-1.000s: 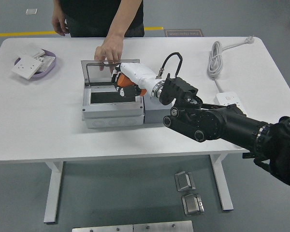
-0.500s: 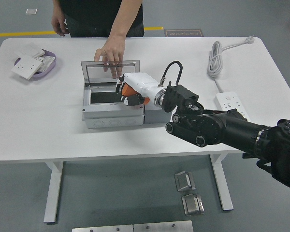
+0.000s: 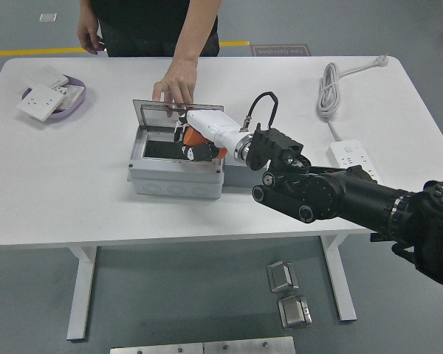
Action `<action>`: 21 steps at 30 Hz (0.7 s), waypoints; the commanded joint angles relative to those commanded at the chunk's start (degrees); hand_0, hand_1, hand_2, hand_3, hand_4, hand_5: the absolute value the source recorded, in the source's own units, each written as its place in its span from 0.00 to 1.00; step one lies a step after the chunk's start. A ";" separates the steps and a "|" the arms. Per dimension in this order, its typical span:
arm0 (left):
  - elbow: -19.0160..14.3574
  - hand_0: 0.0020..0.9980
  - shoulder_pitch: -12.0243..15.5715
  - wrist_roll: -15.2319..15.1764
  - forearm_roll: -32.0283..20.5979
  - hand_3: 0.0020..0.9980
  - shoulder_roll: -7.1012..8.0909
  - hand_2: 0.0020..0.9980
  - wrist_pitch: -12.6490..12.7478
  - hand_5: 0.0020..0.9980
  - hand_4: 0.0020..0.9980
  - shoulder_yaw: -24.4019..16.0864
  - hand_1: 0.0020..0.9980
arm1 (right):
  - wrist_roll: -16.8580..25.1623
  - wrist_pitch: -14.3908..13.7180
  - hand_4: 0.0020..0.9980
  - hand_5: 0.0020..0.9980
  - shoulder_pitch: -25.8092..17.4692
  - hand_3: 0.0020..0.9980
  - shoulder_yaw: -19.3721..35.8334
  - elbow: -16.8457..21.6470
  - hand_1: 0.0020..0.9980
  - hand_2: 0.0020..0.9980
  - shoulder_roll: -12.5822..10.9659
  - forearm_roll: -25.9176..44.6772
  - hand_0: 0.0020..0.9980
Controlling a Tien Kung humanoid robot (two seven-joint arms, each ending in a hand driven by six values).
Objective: Pick up the cylinder from the cube,place it in the box,flap close box
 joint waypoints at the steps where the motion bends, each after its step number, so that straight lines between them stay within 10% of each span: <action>1: 0.00 0.59 -0.01 0.00 0.01 0.56 0.00 0.53 0.00 0.07 0.47 -0.01 0.60 | 0.05 0.06 0.13 0.00 0.03 0.56 0.00 0.04 0.53 0.53 0.00 0.10 0.39; 3: 0.00 0.59 -0.02 0.02 0.06 0.56 -0.02 0.53 -0.01 0.07 0.47 -0.03 0.60 | 0.13 0.20 0.13 0.00 0.08 0.56 -0.01 0.13 0.53 0.53 0.00 0.25 0.39; 4: 0.00 0.59 -0.03 0.02 0.09 0.56 -0.03 0.53 -0.02 0.07 0.47 -0.05 0.60 | 0.19 0.27 0.12 0.00 0.08 0.62 0.02 0.17 0.63 0.60 0.00 0.32 0.67; 21: 0.00 0.59 -0.16 0.08 0.18 0.56 -0.13 0.53 -0.10 0.07 0.47 -0.01 0.60 | 1.22 1.61 0.38 0.11 -0.24 0.69 2.34 -0.14 0.69 0.65 0.00 -0.53 0.74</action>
